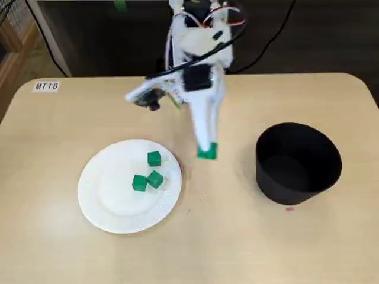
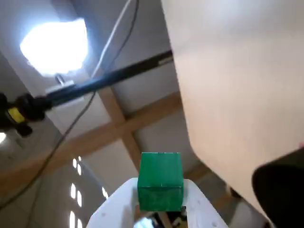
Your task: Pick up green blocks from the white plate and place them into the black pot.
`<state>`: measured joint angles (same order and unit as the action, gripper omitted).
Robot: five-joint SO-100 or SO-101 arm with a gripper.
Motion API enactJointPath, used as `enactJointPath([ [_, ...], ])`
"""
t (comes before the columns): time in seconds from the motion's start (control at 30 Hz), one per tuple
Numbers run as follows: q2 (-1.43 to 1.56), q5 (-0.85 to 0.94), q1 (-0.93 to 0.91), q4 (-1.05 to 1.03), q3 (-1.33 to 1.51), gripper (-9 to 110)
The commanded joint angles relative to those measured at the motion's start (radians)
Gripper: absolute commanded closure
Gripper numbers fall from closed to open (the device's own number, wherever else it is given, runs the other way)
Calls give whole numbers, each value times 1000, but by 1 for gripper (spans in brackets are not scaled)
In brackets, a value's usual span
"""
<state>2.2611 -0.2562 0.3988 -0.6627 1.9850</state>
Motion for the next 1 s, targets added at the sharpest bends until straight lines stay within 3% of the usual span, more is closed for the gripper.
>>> enactJointPath([
  [0.0,44,11,163,184,126,104],
  [0.1,31,25,244,305,247,104],
  [0.4,-86,64,301,393,365,104],
  [0.53,-100,107,287,370,371,80],
  [0.67,-103,114,256,357,367,71],
  [0.77,-107,138,229,313,342,75],
  [0.9,-117,212,132,57,206,101],
  [0.97,-123,258,52,-89,137,104],
])
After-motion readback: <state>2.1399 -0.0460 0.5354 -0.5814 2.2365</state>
